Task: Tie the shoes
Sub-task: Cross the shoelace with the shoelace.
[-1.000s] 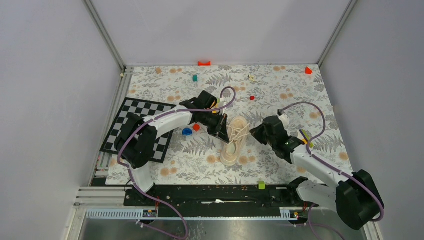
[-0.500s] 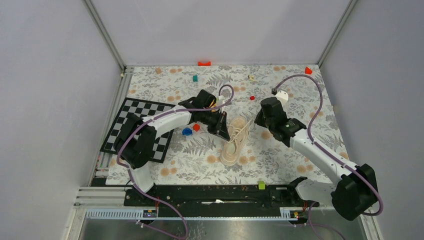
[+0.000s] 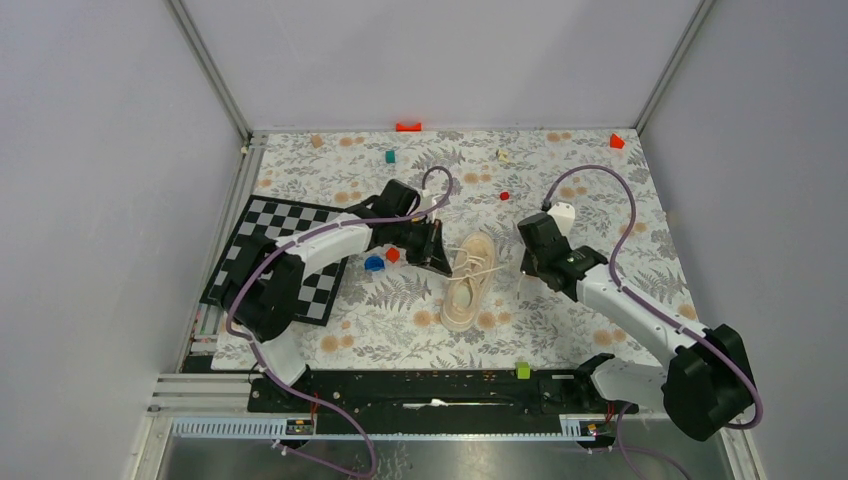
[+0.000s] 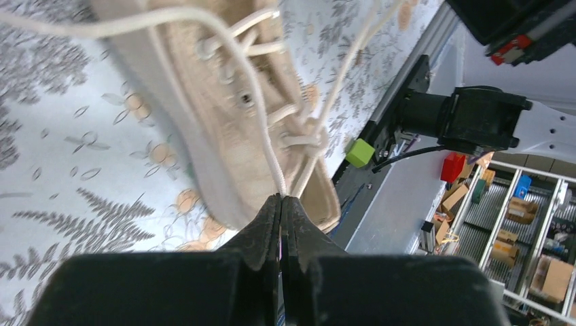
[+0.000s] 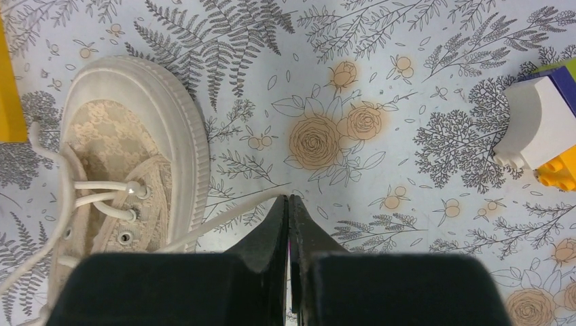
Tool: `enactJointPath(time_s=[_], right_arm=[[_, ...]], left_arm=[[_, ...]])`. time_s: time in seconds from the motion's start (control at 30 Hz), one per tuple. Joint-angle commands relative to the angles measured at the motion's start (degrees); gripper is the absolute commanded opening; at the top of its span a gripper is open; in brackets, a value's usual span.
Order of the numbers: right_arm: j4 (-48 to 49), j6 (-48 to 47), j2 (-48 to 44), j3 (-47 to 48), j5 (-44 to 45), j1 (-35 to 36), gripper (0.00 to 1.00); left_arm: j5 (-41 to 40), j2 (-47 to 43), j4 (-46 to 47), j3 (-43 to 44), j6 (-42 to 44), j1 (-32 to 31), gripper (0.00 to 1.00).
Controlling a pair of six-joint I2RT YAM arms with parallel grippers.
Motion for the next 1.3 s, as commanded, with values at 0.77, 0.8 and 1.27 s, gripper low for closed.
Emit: enactJointPath(time_s=[0.77, 0.8, 1.27], right_arm=[[7.9, -1.0, 15.9, 20.8, -13.0, -2.0, 0.00], [7.7, -0.8, 18.8, 23.3, -14.4, -2.0, 0.00], [-0.5, -1.2, 12.8, 23.4, -14.1, -4.9, 0.54]], left_arm=[[-13.1, -17.6, 21.4, -13.1, -10.1, -6.4, 0.00], [-14.4, -18.6, 24.0, -14.5, -11.4, -7.3, 0.00], [-17.1, -23.6, 17.1, -10.0, -7.4, -5.2, 0.68]])
